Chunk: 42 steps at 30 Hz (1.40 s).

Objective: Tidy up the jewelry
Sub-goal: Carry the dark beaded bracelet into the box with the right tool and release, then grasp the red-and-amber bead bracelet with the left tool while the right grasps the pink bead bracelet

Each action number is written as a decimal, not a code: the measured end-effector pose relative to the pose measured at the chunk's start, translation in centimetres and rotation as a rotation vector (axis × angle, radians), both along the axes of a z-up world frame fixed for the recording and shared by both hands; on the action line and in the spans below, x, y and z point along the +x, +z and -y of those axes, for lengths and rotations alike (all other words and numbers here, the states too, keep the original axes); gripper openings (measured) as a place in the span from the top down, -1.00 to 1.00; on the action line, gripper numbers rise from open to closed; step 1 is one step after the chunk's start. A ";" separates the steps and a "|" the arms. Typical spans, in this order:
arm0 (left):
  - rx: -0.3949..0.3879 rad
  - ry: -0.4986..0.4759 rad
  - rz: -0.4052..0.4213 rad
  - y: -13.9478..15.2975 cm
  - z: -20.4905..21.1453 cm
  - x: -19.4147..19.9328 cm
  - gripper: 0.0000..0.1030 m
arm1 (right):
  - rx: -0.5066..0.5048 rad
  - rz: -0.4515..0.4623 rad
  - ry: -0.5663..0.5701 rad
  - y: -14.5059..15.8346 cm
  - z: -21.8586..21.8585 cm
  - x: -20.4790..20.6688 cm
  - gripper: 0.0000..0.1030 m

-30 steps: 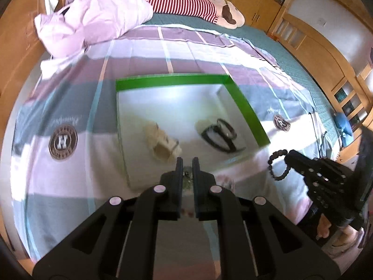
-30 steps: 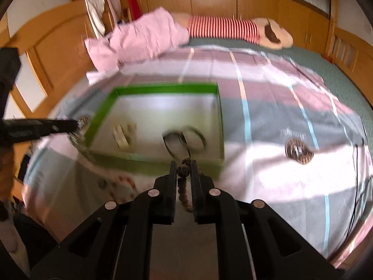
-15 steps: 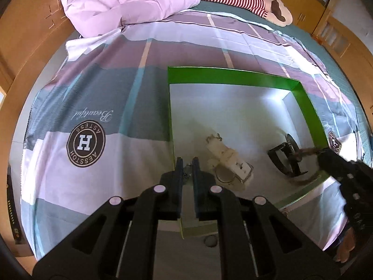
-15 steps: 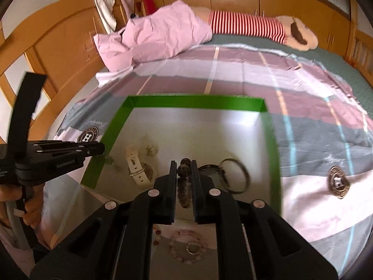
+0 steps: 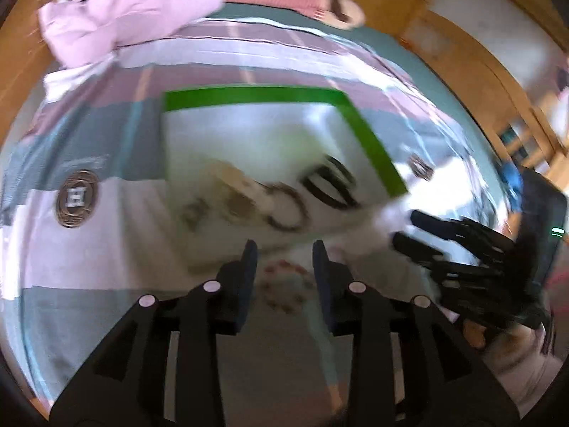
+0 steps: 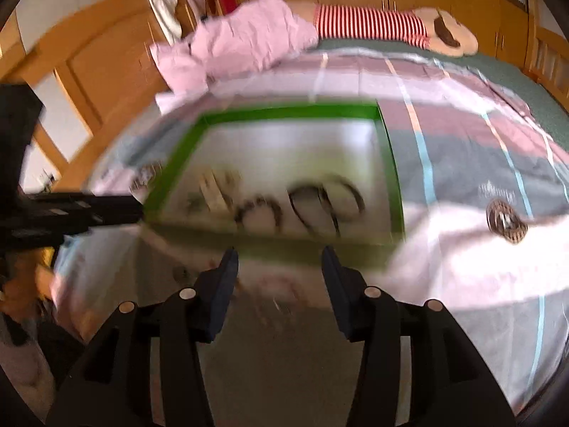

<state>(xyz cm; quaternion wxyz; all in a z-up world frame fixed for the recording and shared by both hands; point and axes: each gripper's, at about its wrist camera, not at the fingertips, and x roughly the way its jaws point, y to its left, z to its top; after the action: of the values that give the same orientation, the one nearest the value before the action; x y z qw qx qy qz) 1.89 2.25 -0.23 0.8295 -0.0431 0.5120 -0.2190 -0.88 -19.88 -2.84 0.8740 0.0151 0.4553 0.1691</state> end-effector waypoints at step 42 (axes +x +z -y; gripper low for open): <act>0.300 0.045 -0.173 -11.5 5.0 3.2 0.15 | -0.014 -0.157 -0.038 -3.6 1.2 -2.1 0.85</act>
<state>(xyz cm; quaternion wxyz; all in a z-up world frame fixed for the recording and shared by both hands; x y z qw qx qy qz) 5.11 -2.77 -11.69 0.7840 0.0509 0.6075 -0.1169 -3.02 -21.12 -6.43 0.8387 0.0309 0.5234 0.1475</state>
